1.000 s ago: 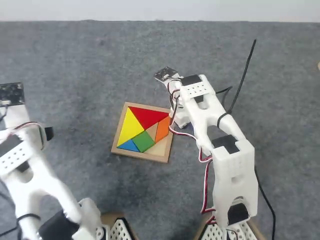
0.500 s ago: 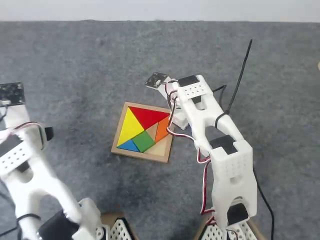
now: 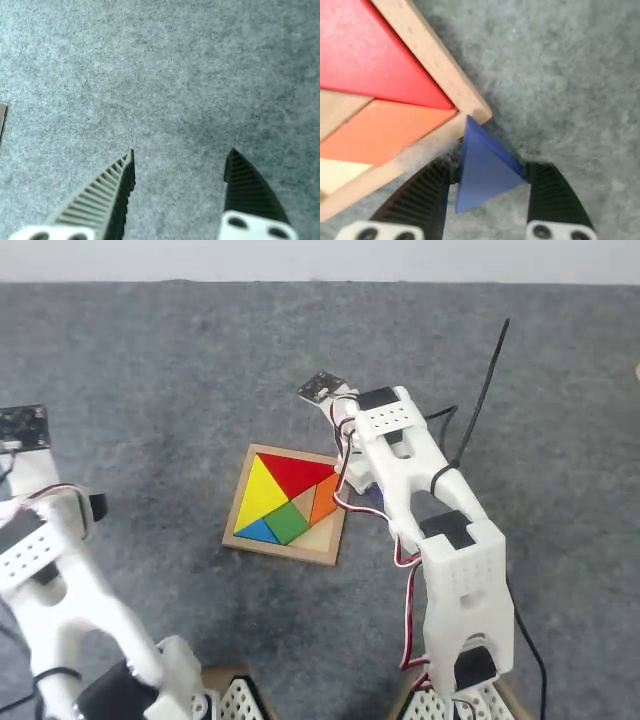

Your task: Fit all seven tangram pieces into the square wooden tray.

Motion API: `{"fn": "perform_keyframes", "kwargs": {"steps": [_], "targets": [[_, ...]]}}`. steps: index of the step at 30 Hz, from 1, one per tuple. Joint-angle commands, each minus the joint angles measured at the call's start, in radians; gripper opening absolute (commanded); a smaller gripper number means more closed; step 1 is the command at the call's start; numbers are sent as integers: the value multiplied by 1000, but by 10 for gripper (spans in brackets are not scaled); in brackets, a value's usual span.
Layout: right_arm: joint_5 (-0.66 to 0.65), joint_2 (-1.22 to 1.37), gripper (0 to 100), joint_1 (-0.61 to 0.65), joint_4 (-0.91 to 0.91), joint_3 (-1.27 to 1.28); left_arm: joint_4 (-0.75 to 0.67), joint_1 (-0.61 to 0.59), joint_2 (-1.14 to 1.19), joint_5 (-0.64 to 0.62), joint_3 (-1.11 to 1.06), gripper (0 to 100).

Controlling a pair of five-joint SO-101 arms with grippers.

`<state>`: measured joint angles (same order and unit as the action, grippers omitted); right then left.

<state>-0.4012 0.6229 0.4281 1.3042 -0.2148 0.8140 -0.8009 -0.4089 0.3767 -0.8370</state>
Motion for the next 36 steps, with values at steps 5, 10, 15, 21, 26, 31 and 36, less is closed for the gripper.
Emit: {"fn": "perform_keyframes", "kwargs": {"steps": [5,10,15,21,26,31,36], "targets": [[219,-25,119,36,219,-109,-12,-3,-3,14,4,279],[304,-79,120,45,369,-253,-12,-3,-3,12,4,279],[539,-84,123,114,421,-292,-12,2,-3,12,4,279],[939,-16,123,280,414,-292,-12,2,-3,12,4,279],[1198,25,118,348,397,-295,-12,0,-3,12,4,279],[1321,30,123,332,375,-295,-12,-2,-3,12,4,279],[1341,35,144,331,363,-310,-12,2,-3,12,4,279]]}}
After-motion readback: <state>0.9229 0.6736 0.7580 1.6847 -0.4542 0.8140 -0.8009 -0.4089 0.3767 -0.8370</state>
